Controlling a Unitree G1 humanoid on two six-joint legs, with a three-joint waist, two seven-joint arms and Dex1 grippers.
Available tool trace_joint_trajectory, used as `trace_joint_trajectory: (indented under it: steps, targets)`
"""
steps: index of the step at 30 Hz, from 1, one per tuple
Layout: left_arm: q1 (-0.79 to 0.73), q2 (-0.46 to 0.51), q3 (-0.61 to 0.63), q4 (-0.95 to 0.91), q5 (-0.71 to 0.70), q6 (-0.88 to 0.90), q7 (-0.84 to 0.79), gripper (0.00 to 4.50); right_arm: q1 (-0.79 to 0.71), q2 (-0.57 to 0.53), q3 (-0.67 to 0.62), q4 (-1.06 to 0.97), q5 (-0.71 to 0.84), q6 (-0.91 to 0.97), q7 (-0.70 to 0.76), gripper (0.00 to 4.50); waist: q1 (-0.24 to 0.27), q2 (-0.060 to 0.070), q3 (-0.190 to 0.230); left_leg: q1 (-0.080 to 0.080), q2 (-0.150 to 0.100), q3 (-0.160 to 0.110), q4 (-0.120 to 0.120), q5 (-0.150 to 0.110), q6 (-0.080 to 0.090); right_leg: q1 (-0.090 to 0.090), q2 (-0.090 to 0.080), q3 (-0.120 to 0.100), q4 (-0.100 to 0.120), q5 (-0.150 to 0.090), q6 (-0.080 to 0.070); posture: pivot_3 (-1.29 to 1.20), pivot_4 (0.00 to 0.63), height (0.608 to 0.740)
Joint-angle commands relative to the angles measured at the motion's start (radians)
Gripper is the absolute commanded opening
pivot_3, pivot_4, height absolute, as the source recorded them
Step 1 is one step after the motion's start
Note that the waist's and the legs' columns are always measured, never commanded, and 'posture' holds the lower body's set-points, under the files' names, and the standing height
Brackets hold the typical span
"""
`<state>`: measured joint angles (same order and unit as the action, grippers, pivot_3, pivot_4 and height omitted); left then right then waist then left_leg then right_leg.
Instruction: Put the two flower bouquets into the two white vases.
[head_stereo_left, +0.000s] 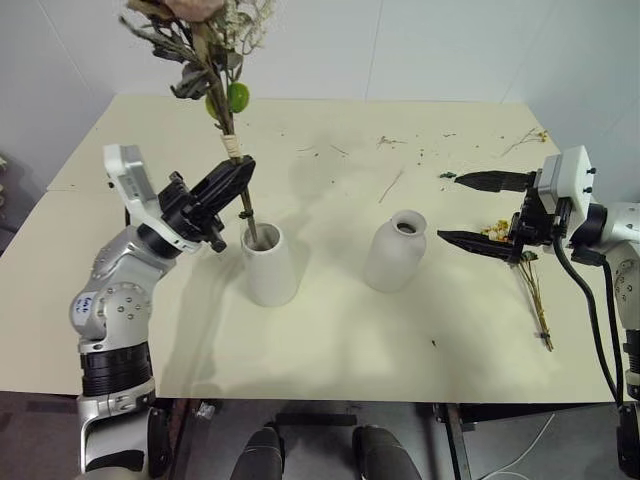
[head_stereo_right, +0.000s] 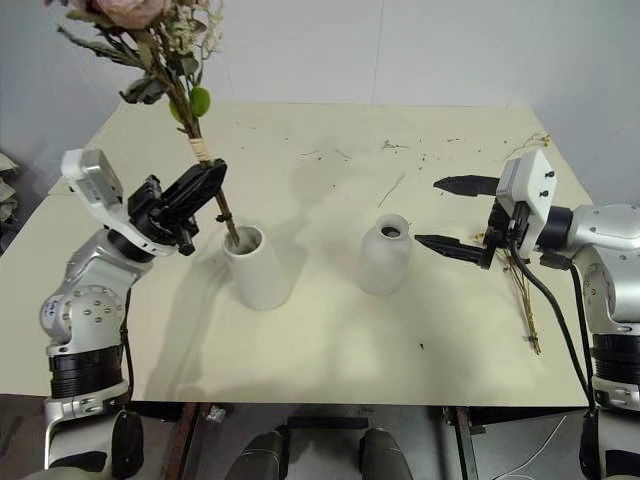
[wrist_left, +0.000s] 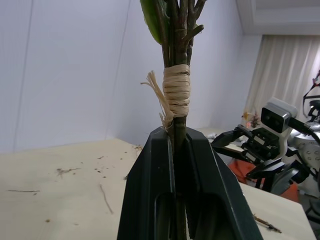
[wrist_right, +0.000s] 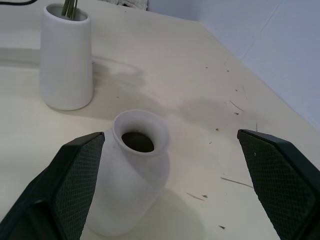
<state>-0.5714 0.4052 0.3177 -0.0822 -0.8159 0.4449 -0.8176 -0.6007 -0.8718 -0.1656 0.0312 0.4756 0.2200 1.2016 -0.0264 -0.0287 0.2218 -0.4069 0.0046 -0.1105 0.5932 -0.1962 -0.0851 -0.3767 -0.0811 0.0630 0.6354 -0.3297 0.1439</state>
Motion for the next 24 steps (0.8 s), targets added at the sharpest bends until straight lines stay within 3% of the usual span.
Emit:
trace_joint_trajectory:
  steps: [1, 6, 16, 20, 24]
  targets:
    - [-0.011, 0.007, -0.003, -0.02, 0.0, -0.026, -0.008, 0.01, 0.001, -0.007, -0.045, -0.041, 0.023, 0.0, -0.019, 4.5, -0.002, 0.0, 0.0, 0.0, 0.0, 0.0, 0.0, 0.0, 0.0, 0.0, 0.0, 0.0, 0.0, 0.0, 0.0, 0.0, 0.15, 0.74]
    - [0.058, 0.048, -0.021, -0.036, 0.009, -0.014, -0.055, 0.01, 0.006, -0.005, -0.047, -0.046, 0.025, 0.001, -0.032, 4.5, -0.004, 0.0, 0.0, 0.0, 0.0, 0.0, 0.0, 0.0, 0.0, 0.0, 0.0, 0.0, 0.0, 0.0, 0.0, 0.0, 0.15, 0.74]
    - [0.098, 0.09, -0.029, -0.036, 0.058, -0.068, -0.069, 3.19, 0.025, -0.006, -0.061, -0.044, 0.028, -0.005, -0.058, 4.5, 0.0, 0.0, 0.0, 0.0, 0.0, 0.0, -0.001, 0.0, 0.001, 0.0, 0.0, 0.0, -0.001, 0.0, 0.0, 0.0, 0.15, 0.74]
    - [0.118, 0.187, -0.022, -0.043, 0.089, -0.064, -0.126, 4.44, 0.062, -0.036, -0.092, -0.061, 0.047, 0.028, -0.056, 4.5, 0.0, 0.0, 0.0, 0.0, 0.0, 0.0, -0.001, 0.0, 0.001, 0.0, 0.0, 0.0, -0.001, 0.0, 0.0, 0.0, 0.15, 0.74]
    - [0.13, 0.339, 0.022, -0.013, 0.05, -0.005, -0.224, 4.48, 0.05, -0.105, -0.123, -0.015, 0.033, 0.083, -0.065, 4.5, -0.005, 0.002, 0.001, 0.0, 0.0, 0.001, -0.004, -0.001, 0.001, -0.001, 0.0, 0.001, -0.003, 0.0, -0.001, 0.0, 0.15, 0.74]
